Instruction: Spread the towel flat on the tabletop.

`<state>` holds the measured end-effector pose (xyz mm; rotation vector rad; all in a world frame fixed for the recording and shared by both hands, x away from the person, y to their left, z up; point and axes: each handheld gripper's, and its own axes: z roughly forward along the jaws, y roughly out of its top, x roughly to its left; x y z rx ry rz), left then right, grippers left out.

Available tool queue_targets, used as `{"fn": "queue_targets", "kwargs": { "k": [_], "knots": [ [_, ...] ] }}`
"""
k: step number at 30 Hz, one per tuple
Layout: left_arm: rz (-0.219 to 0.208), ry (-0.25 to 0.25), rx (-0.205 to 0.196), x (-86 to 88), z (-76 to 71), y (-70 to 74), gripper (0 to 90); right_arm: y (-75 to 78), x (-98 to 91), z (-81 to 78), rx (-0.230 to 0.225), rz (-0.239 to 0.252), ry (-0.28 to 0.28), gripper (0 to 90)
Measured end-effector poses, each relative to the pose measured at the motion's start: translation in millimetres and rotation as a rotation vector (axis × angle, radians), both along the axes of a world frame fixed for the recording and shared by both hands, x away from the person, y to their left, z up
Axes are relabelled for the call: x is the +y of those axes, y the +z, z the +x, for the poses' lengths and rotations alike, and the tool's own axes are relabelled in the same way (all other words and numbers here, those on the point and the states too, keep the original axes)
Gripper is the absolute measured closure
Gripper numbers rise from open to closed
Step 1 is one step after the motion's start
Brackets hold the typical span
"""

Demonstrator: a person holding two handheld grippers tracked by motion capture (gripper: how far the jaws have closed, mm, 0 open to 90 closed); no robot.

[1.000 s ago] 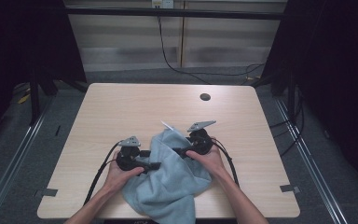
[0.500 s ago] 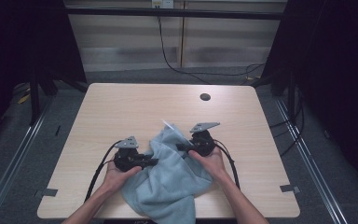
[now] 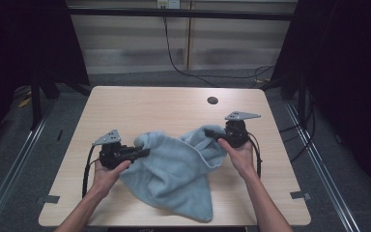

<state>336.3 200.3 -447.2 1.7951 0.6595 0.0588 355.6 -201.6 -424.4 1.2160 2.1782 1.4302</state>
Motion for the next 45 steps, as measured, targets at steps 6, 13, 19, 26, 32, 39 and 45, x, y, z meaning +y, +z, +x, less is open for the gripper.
{"fn": "queue_targets", "kwargs": {
  "k": [6,13,19,26,32,39,45],
  "knots": [
    [-0.018,0.052,-0.051,5.6,10.4,29.1,79.0,29.8,-7.3,10.0,-0.033,0.007,-0.047,79.4],
    [-0.072,0.155,-0.155,25.5,29.1,94.2,79.8,86.1,-19.4,25.6,-0.118,0.030,-0.118,79.5],
    [-0.110,0.219,-0.255,32.4,37.4,143.4,80.4,149.2,-29.1,38.0,-0.238,0.048,-0.170,79.8],
    [-0.112,0.203,-0.270,33.5,19.9,126.0,80.6,153.5,-24.4,19.7,-0.280,0.080,-0.137,80.0],
    [-0.042,0.124,-0.127,32.5,4.5,52.7,80.6,64.4,-27.7,-14.0,-0.123,0.004,-0.119,80.6],
    [0.025,0.027,0.013,30.9,-29.7,-8.2,80.1,13.2,-33.6,-61.4,-0.053,-0.045,-0.115,79.5],
    [0.145,-0.079,0.066,19.5,-71.4,-31.8,78.3,-22.9,-42.4,-113.2,0.004,-0.072,-0.124,73.9]
  ]
}}
